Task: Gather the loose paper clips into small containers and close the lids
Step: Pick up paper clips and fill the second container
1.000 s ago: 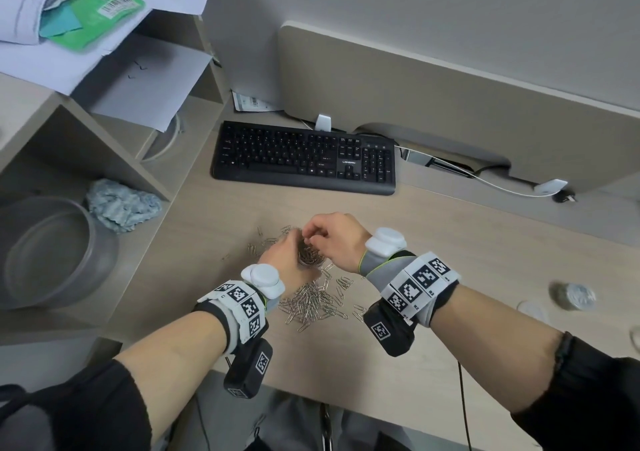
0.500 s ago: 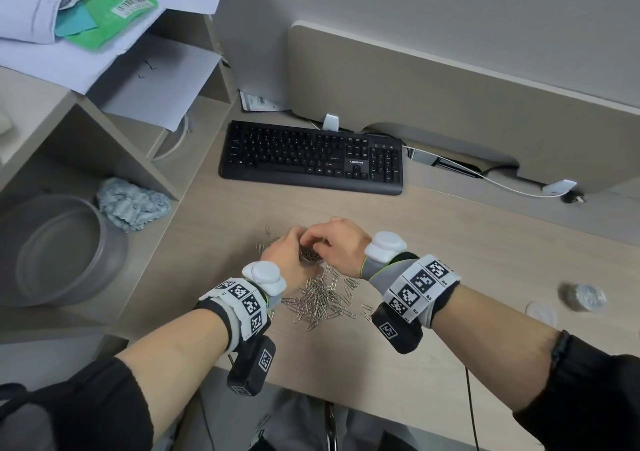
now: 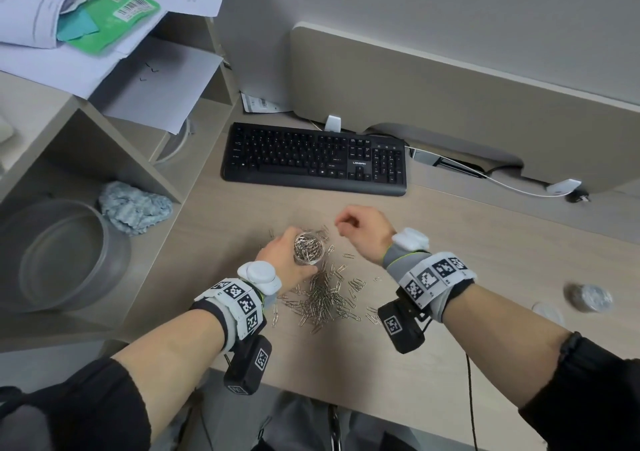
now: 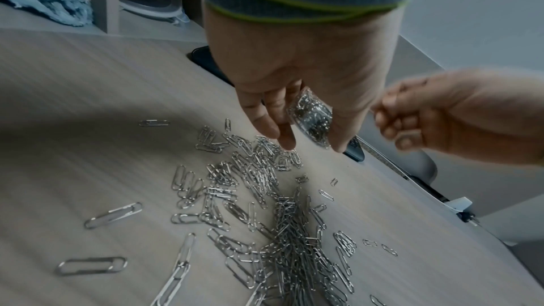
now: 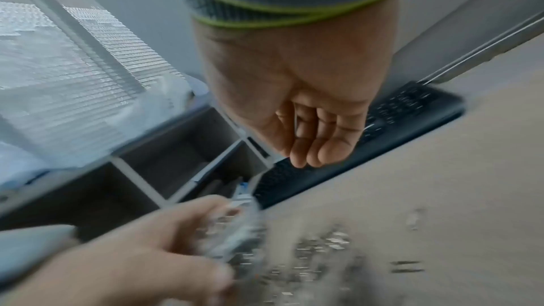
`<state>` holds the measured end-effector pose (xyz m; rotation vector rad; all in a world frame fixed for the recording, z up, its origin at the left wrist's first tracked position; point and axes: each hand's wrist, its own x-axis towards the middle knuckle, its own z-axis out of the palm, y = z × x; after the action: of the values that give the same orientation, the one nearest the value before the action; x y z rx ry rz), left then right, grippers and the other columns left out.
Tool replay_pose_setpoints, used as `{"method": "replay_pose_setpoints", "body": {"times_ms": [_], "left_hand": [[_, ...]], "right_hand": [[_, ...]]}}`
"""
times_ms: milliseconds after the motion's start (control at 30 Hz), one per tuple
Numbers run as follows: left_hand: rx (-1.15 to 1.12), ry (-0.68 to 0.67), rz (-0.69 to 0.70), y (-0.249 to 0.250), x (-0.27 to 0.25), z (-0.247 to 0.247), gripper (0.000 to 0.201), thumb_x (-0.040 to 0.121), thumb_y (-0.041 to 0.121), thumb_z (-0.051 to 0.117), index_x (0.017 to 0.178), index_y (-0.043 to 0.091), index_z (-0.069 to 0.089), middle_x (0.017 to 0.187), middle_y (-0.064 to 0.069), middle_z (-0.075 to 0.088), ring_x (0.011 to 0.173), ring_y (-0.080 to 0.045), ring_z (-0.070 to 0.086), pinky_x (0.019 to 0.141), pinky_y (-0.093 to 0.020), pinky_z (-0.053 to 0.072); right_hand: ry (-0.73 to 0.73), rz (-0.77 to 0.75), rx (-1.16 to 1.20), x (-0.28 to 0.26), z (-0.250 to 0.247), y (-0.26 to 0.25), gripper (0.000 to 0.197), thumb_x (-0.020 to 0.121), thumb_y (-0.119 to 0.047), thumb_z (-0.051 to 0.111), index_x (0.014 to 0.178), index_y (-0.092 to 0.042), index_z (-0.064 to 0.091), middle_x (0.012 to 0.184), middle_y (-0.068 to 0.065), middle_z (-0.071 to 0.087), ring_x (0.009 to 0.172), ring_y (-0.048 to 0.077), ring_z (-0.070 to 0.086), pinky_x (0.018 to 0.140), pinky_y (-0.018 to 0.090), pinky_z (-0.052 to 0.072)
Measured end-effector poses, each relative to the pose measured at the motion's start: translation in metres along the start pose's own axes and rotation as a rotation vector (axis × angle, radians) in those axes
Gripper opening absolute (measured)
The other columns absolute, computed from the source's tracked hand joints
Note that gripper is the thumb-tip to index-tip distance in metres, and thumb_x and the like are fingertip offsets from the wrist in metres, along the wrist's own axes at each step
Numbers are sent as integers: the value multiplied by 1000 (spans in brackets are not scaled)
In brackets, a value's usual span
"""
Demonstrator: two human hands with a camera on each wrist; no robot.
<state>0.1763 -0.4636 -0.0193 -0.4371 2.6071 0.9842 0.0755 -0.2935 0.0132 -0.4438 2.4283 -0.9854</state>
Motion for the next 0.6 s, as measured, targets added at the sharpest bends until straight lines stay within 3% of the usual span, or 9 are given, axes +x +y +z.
{"method": "replay_pose_setpoints", "body": {"times_ms": [167,233,300,333,433,533,600], "left_hand": [[29,-13,-32,-17,0,-4,73,73,44,80,132,24,42,115,1,63,100,-22,61,83,-35,50],[31,-23,-42,-23,-1,-5,72,72,44,80,131,25,42,113,1,63,97,-21,61,83,-35,51],[22,-38,-49,-30,-1,-5,71,71,45,80,129,25,43,112,2,63,97,-21,62,83,-36,51],[17,-40,-49,-32,-2,-6,70,71,45,80,128,24,44,111,2,63,98,-22,62,84,-36,51],[7,-39,-52,-41,-3,-6,70,69,46,80,126,26,45,111,3,64,99,-21,62,83,-34,51],[7,-52,-49,-47,-5,-7,68,69,47,81,125,30,44,109,6,64,94,-19,61,77,-30,47],[7,-55,-45,-50,-6,-8,70,68,51,81,124,32,45,109,8,63,94,-18,62,78,-30,49]], "right_hand": [[-74,348,-338,10,-6,62,13,86,-23,54,97,-24,61,101,1,65,86,23,60,77,30,51],[-135,464,-480,11,-4,79,14,82,-31,47,94,-29,54,104,0,62,83,24,62,81,38,54],[-203,560,-586,8,-1,79,24,86,-33,46,108,-25,49,112,2,56,97,30,62,87,43,50],[-236,580,-623,6,1,75,30,89,-32,48,118,-22,47,119,4,53,105,32,60,86,40,47],[-259,515,-635,6,22,68,36,95,-25,49,126,-10,43,126,12,51,110,34,58,76,35,40],[-225,358,-530,6,53,53,25,96,-27,52,111,-6,54,113,13,63,89,27,57,64,28,39],[-247,333,-499,5,64,43,19,97,-24,52,101,-7,60,105,11,67,83,23,57,58,26,38]]}}
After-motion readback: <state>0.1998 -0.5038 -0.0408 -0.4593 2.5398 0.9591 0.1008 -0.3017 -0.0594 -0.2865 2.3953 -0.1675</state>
